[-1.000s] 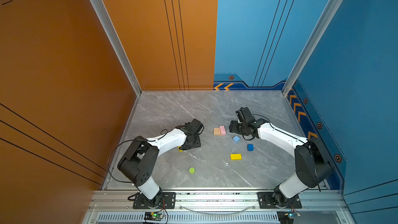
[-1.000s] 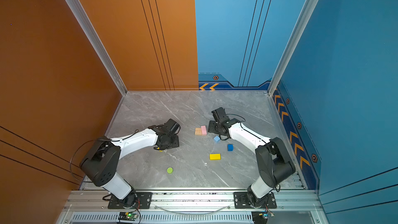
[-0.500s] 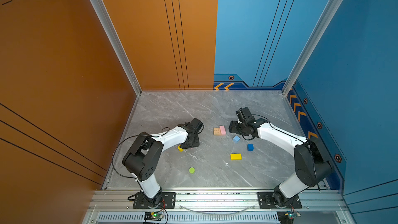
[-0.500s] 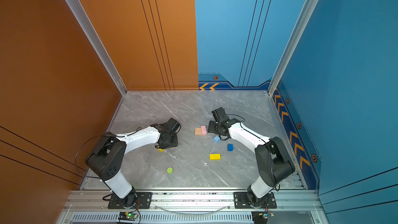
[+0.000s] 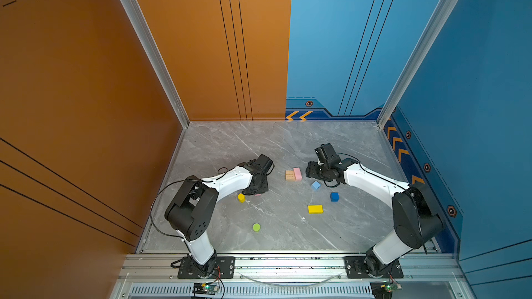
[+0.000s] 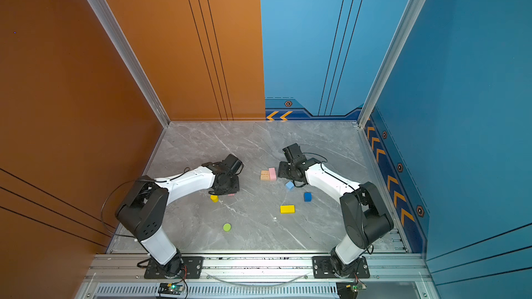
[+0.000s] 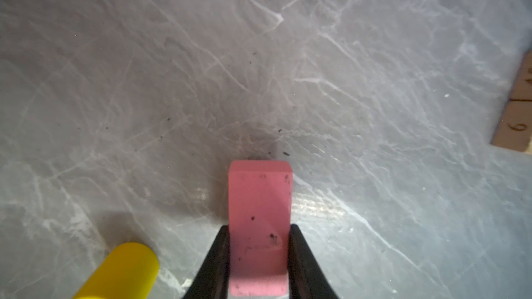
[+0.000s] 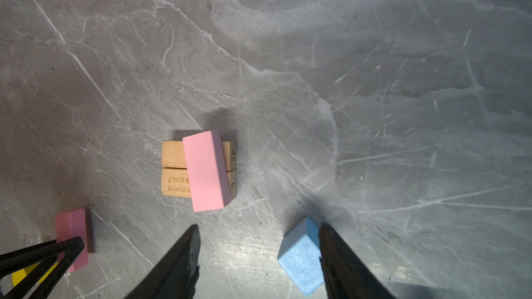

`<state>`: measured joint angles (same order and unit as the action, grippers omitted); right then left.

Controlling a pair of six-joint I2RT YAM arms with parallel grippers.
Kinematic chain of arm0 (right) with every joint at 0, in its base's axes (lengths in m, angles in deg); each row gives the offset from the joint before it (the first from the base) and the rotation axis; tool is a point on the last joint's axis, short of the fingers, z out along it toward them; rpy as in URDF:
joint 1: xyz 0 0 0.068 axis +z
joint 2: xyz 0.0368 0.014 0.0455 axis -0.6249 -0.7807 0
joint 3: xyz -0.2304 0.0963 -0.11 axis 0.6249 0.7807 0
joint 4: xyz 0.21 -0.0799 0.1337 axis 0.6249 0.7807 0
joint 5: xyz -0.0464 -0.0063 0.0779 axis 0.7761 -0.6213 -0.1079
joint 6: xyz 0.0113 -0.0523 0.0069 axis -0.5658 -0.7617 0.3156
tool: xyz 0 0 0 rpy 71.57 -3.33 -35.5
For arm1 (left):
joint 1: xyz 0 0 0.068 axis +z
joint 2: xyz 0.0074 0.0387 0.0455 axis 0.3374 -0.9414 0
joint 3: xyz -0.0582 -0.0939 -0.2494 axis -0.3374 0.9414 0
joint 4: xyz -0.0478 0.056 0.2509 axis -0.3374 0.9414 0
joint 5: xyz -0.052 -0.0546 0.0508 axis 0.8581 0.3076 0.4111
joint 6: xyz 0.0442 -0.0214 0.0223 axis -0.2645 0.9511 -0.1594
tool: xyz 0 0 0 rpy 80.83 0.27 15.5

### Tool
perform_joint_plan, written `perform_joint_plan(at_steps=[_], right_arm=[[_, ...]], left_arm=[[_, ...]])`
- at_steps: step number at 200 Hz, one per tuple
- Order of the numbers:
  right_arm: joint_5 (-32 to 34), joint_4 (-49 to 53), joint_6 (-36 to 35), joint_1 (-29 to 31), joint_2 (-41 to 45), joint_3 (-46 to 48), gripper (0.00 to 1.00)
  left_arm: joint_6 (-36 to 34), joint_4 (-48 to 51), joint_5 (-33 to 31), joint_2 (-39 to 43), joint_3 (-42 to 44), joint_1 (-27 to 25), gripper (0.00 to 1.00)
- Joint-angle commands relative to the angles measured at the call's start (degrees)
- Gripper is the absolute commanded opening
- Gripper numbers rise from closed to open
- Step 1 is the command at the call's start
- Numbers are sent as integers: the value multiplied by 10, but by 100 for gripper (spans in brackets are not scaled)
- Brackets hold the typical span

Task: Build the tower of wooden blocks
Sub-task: 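Close the left gripper on the darker pink block and lift it, then carry the darker pink block with the left gripper beside the light pink block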

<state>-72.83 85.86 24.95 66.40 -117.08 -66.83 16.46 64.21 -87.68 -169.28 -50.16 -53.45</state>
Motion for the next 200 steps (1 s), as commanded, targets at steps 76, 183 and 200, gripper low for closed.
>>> perform_joint_plan(at_steps=[76,183,200], right_arm=[[5,9,-5,-4,6,2,67],[13,5,-6,-23,44,42,67],[13,3,-5,-24,46,45,67]], left_arm=[[-47,39,20,-88,-185,-48,16],[-52,52,63,-203,-324,-69,12],[-52,53,67,-212,-332,-72,12]])
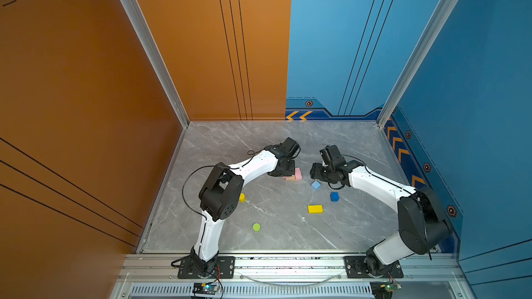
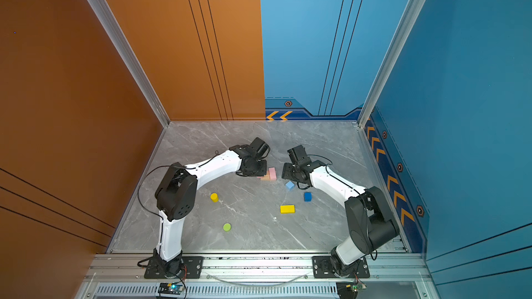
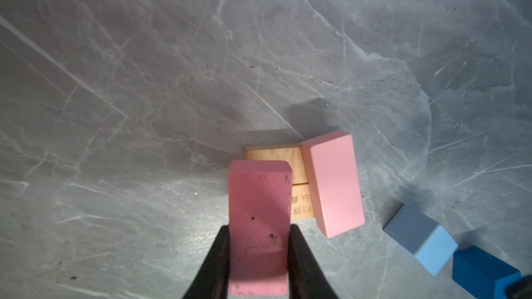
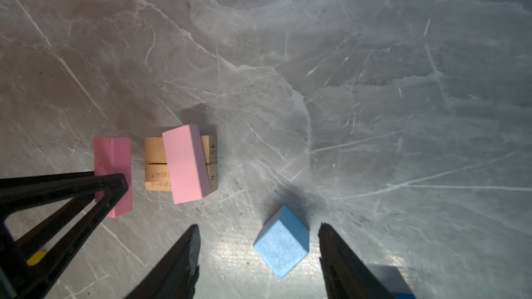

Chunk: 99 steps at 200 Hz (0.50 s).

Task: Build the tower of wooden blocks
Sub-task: 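Carry the darker pink block with the left gripper beside the light pink block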

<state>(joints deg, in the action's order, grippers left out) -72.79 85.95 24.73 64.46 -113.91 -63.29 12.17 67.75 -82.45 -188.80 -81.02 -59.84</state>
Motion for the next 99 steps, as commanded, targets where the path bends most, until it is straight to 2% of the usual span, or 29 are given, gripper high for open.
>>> perform_joint_plan(at_steps=[1,99], right_arm=[[12,2,-3,-5,14,10,67],[8,-4,-1,-11,15,20,67]], left_arm=[[-9,18,15,-17,-24,-8,12],[-7,23,14,-43,-47,-13,15]])
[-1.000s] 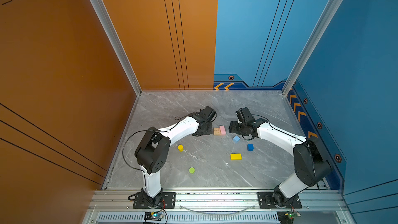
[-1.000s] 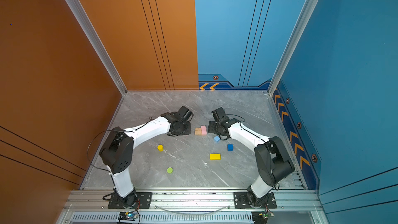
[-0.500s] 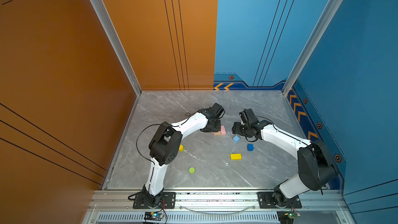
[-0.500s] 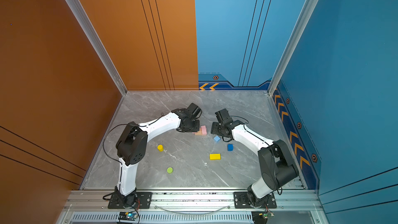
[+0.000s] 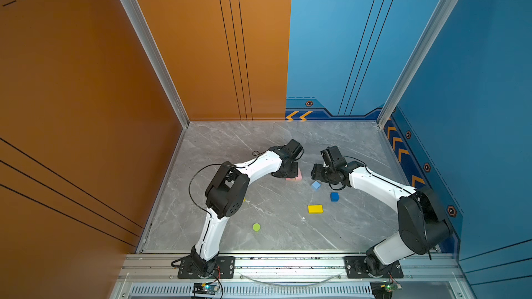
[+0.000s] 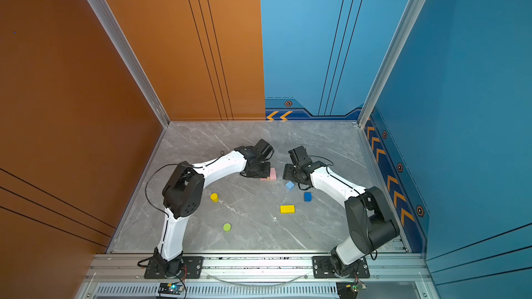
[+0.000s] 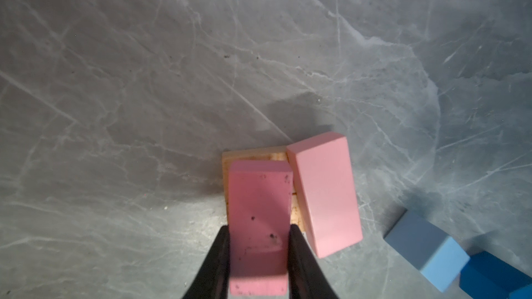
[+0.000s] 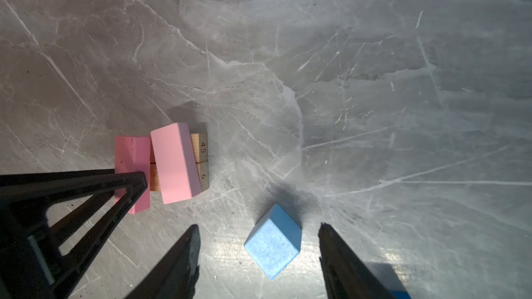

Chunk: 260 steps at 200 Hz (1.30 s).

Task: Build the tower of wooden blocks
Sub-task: 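Carry the darker pink block with the left gripper beside the light pink block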

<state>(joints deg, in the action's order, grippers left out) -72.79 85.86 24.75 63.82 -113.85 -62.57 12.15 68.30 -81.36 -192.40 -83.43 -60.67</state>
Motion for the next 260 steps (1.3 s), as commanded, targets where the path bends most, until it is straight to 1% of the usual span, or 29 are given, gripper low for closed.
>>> perform_joint_plan(at_steps=[1,61,73,132,149,217,260], right_arm=[[8,-3,-2,-4,14,13,67],[9,-4,-2,-4,13,14,67],[8,-3,-1,-4,13,13,67],[9,-4,-1,-5,13,15,67],[9,-5,0,-5,13,15,67],[6,-8,1,-5,9,15,67],[5,-4,-1,-6,9,12,67]], left_arm=[[-6,18,3,-7,-23,-5,15],[-8,21,7,-16,-32,-5,22],[-8,22,6,-16,-32,-5,25],[-8,22,6,-20,-33,-4,29],[-6,22,7,-21,-33,-5,32],[-6,22,9,-24,-37,-4,40],[-7,22,8,-19,-37,-4,42]])
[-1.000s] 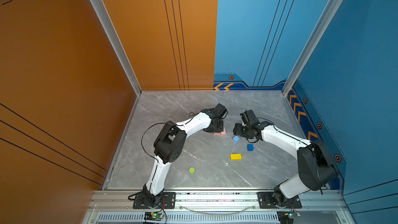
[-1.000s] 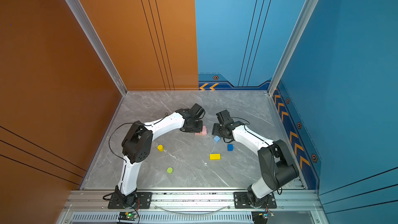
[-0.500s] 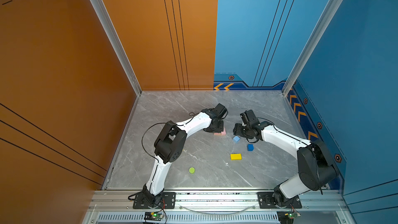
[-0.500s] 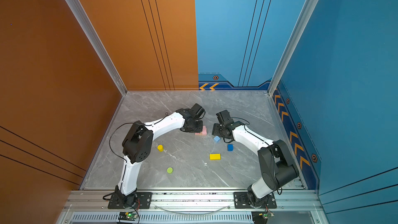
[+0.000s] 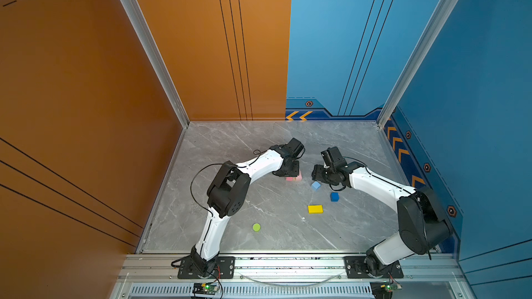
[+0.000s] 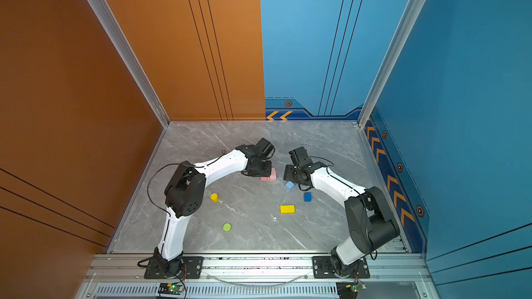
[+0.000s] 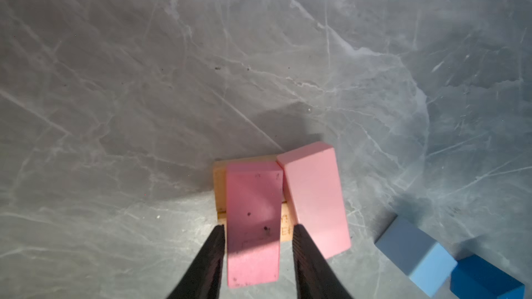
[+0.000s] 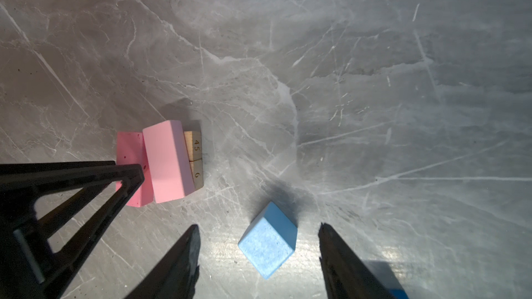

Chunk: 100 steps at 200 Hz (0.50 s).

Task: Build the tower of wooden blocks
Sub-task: 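Carry the darker pink block with the left gripper beside the light pink block, then open the left gripper to release the darker pink block on the bars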

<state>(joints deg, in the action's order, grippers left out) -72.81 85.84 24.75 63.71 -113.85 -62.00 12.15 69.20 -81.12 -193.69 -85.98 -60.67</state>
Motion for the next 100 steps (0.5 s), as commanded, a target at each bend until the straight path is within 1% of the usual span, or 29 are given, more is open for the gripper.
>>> perform_joint_plan(at_steps=[1,58,100], right_arm=[[5,-4,-1,-5,9,6,67],[4,8,-7,-5,23,-6,67],[-9,10,-9,-3,29,-18,67]], left_arm=[[-7,13,6,-5,-11,-4,42],[-15,13,-7,32,2,-1,43],[-31,12,-21,70,15,2,45]])
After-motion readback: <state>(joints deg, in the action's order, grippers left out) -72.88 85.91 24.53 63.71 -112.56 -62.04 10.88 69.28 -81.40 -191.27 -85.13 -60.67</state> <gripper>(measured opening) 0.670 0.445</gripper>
